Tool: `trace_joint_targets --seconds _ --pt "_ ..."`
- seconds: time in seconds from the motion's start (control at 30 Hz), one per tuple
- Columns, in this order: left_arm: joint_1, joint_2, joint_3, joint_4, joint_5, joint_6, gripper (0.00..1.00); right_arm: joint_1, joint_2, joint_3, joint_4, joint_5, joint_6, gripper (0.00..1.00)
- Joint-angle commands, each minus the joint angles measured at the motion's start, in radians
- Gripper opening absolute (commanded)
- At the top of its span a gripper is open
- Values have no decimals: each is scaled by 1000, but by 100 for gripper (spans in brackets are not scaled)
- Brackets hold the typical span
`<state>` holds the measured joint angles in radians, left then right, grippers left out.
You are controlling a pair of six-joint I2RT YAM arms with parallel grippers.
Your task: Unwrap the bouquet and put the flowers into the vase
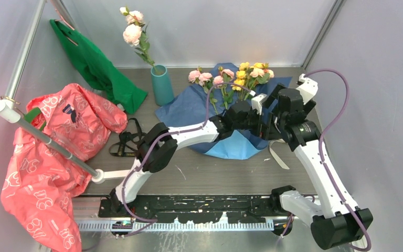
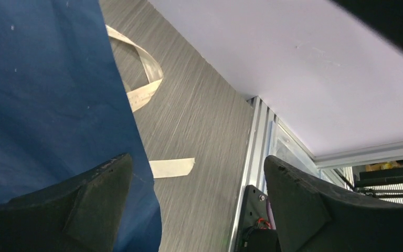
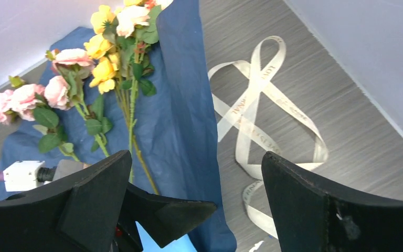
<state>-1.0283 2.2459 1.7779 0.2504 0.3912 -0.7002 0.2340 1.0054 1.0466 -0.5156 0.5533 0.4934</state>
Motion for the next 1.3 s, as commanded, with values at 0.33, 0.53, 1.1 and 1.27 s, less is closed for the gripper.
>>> trace_joint_targets --seconds 0.33,0.53,1.1,1.27 --pt "-49 -234 -321 -40 2 236 96 -10 144 87 28 -109 -32 100" --pt "-50 -553 -625 -27 -146 321 96 -60 331 46 127 -312 0 100" --pt "-13 -724 -757 -127 -500 311 97 124 384 -186 169 -427 54 100" --pt "43 -749 -765 -108 -556 263 97 250 239 -281 120 -387 109 100"
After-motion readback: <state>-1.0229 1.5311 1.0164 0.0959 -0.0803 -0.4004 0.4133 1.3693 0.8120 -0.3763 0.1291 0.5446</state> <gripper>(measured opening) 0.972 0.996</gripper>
